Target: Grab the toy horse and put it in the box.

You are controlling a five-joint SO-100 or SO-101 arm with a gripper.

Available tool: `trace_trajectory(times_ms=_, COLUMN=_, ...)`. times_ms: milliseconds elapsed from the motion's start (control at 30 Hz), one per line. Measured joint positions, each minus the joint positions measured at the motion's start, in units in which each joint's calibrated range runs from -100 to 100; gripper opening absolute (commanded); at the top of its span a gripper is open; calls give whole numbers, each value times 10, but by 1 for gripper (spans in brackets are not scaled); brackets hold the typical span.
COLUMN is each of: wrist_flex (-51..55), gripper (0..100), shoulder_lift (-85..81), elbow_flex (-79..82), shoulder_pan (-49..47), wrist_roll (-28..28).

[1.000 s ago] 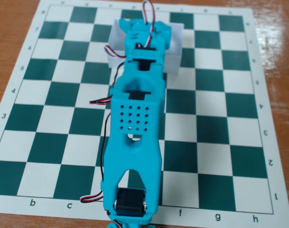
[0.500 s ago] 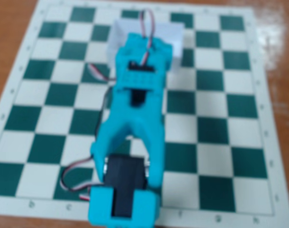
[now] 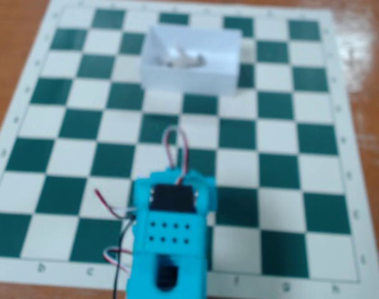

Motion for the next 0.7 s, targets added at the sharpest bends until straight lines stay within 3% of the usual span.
trace_trajectory(times_ms=300, wrist_flex=84, gripper=0, shoulder_lift=-225, elbow_flex=154, shoulder_pan=-2, wrist_roll=11)
trace_trajectory(times_ms=700, wrist_flex=87, gripper=0, shoulder_lift=-255, elbow_flex=160, shoulder_pan=-37, wrist_roll=10)
